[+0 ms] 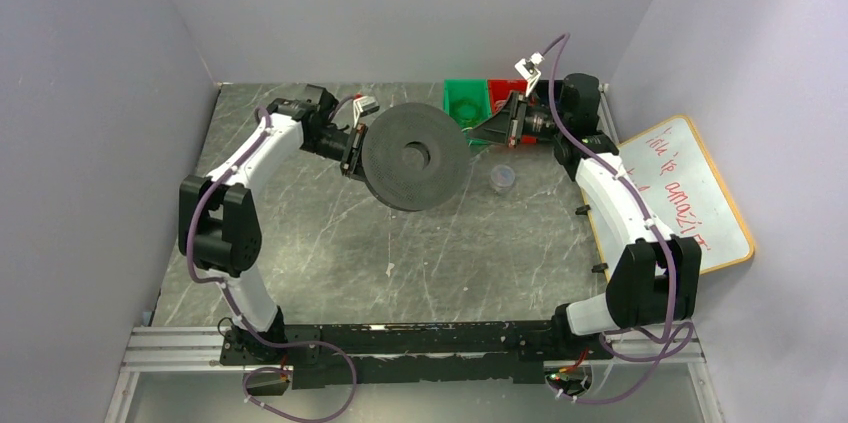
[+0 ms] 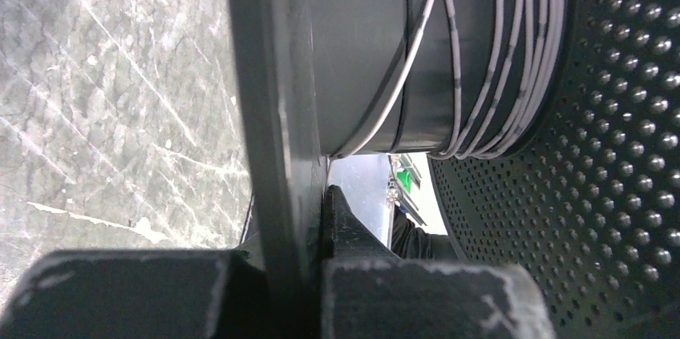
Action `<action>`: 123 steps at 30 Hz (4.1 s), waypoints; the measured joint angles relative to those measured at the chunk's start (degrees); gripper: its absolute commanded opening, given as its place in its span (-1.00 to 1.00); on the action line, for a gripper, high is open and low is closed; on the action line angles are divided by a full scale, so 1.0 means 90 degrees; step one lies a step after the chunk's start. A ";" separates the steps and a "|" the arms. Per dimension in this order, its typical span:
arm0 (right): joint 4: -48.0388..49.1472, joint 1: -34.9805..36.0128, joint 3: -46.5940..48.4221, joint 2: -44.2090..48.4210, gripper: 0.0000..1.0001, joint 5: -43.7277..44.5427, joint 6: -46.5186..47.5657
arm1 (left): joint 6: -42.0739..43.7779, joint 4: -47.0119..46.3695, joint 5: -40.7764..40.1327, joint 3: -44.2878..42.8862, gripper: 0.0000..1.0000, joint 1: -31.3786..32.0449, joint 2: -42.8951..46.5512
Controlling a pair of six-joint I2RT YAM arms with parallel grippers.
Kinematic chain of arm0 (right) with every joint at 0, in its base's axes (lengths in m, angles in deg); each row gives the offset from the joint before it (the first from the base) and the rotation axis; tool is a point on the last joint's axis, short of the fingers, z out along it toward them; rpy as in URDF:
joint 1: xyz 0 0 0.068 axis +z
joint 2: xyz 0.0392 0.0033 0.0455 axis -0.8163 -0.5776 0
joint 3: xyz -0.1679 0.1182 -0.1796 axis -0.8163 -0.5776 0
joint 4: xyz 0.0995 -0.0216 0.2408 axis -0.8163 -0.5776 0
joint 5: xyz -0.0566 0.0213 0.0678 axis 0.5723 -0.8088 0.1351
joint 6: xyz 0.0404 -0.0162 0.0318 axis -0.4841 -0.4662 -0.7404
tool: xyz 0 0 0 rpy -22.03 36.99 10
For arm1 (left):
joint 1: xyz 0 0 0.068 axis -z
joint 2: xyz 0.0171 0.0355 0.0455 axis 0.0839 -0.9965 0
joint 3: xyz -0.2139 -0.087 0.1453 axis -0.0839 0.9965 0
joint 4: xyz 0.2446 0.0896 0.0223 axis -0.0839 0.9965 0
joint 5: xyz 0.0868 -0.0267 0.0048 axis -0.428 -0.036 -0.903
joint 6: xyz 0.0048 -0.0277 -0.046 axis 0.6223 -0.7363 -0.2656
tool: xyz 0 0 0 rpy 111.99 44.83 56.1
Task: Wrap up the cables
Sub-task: Wrap the cable around the cable reel.
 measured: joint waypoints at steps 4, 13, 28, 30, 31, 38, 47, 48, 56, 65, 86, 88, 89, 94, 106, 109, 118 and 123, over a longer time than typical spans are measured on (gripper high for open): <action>0.0032 -0.0034 -0.0005 0.0000 -1.00 -0.0085 -0.0109 | 0.0262 0.0221 -0.0002 -0.0090 -0.95 0.0000 -0.0199; 0.0010 -0.0189 -0.0005 -0.0010 -1.00 -0.0211 -0.0151 | 0.0964 0.0865 -0.0002 -0.0476 -0.95 -0.0005 -0.0454; 0.0119 -0.0265 -0.0032 -0.0134 -1.00 -0.0367 -0.0563 | 0.1489 0.1438 0.0000 -0.0755 -0.95 -0.0010 -0.0610; 0.0172 -0.0257 -0.0034 -0.0134 -1.00 -0.0381 -0.0656 | 0.1491 0.1452 0.0000 -0.0784 -0.95 -0.0010 -0.0658; 0.0182 -0.0257 -0.0036 -0.0134 -1.00 -0.0389 -0.0702 | 0.1508 0.1477 0.0000 -0.0799 -0.95 -0.0010 -0.0690; 0.0192 -0.0253 -0.0114 -0.0015 -1.00 -0.0398 -0.0838 | 0.1826 0.1824 -0.0005 -0.1076 -0.95 -0.0010 -0.0874; 0.0148 -0.0010 -0.0299 0.0056 -1.00 0.0036 -0.0811 | 0.1967 0.1982 -0.0019 -0.1178 -0.95 -0.0010 -0.0879; 0.0143 0.0036 -0.0323 0.0056 -1.00 0.0100 -0.0806 | 0.1967 0.1979 -0.0022 -0.1178 -0.95 -0.0010 -0.0879; 0.0444 0.0194 -0.0617 0.0046 -1.00 0.0476 -0.0988 | 0.1962 0.1955 -0.0024 -0.1178 -0.95 -0.0007 -0.0879; 0.0954 0.0153 -0.0952 0.0049 -1.00 0.1037 -0.1443 | 0.1991 0.1977 -0.0078 -0.1178 -0.95 0.0102 -0.0879; -0.0508 -0.0058 -0.0486 0.0777 -1.00 0.1052 0.0481 | 0.1520 0.1498 -0.0204 -0.1450 -0.95 -0.0699 -0.0525; -0.0512 -0.0058 -0.0486 0.0770 -1.00 0.1003 0.0525 | 0.1209 0.1180 -0.0284 -0.1326 -0.95 -0.0721 -0.0357; -0.0512 -0.0058 -0.0486 0.0770 -1.00 0.0979 0.0544 | 0.1049 0.1025 -0.0311 -0.1273 -0.95 -0.0746 -0.0284; -0.0495 -0.0056 -0.0491 0.0770 -1.00 0.0816 0.0624 | 0.0265 0.0206 -0.0466 -0.1166 -0.95 -0.0882 -0.0061; 0.0374 -0.0095 -0.0639 0.0476 -1.00 -0.0012 -0.0073 | -0.0202 -0.0333 -0.0498 -0.1059 -0.95 -0.0937 -0.0002; 0.1175 -0.0372 -0.0848 0.0474 -1.00 -0.0396 -0.0804 | -0.0073 -0.0223 -0.0498 -0.1059 -0.95 -0.0964 -0.0002; 0.2113 -0.0491 -0.0952 0.0476 -1.00 -0.0952 -0.1702 | -0.0073 -0.0219 -0.0352 -0.1059 -0.95 -0.1098 -0.0002; 0.2693 -0.0491 -0.1086 0.0486 -1.00 -0.1083 -0.2169 | -0.0253 -0.0491 -0.0398 -0.1010 -0.95 -0.1103 0.0068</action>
